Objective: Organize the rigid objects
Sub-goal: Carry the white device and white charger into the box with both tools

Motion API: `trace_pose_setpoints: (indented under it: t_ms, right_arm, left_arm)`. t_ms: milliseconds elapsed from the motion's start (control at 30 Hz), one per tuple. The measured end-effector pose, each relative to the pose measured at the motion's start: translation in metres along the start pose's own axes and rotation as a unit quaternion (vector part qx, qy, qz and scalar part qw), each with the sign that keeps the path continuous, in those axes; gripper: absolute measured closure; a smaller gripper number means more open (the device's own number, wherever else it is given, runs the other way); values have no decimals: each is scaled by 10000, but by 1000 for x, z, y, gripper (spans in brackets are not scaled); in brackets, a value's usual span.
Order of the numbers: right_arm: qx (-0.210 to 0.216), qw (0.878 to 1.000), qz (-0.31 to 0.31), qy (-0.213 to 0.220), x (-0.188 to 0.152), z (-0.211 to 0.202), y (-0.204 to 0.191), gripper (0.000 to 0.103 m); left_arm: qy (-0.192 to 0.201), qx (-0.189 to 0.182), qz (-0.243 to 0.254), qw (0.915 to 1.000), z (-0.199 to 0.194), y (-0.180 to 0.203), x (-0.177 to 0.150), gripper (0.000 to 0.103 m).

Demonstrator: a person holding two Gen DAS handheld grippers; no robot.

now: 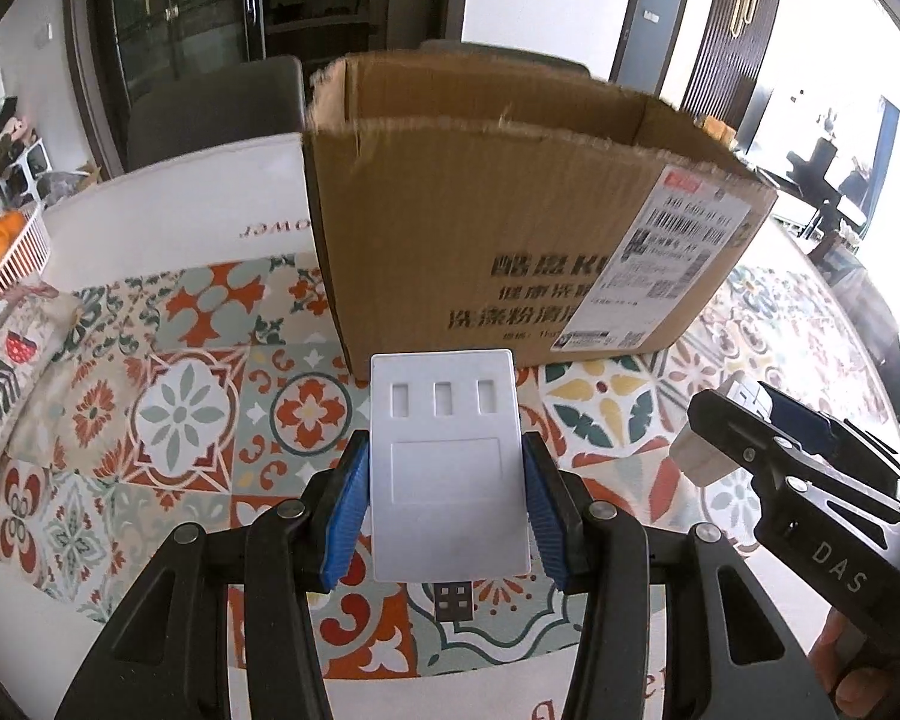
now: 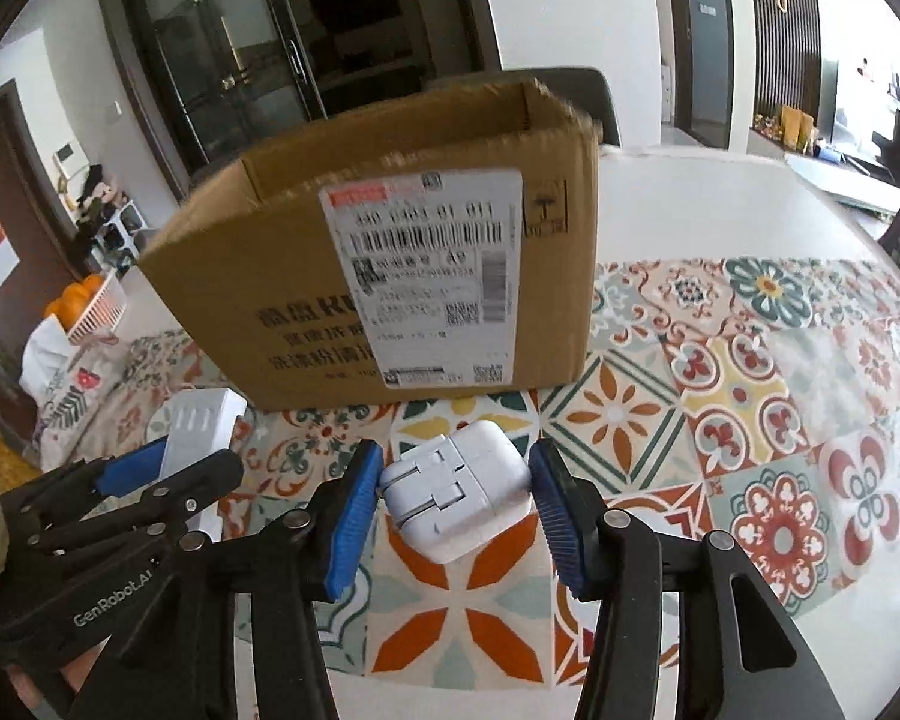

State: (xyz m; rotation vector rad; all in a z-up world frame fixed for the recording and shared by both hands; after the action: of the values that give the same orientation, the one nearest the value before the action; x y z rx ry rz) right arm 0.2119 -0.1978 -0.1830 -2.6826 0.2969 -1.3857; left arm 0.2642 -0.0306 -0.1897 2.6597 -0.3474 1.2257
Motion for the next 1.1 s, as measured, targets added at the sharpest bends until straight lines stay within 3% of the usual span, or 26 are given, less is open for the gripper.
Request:
trace_pose_setpoints:
  t_ms: [633,1100]
  right_arm:
    - [318,9944,-244,981,91,-66,-17,52]
    - [608,9902,-380,1197,140,-58,-29,52]
  left_arm:
    - [877,-71,10,9961,-72,19,81,55]
    - [1043,45,14,9945,-75,16,128,55]
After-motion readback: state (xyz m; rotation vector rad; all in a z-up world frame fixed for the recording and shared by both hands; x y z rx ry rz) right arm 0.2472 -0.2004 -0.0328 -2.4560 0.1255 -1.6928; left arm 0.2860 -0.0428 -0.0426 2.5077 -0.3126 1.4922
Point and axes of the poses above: each gripper's, at about its wrist camera, not at the fingertips, and z roughly the way its jaws point, y to its right, x to its top, the point moved 2 cm from there along z, roughly the way its jaws point, and after that the axes turned 14 degrees about y, right-handed, at the moved point
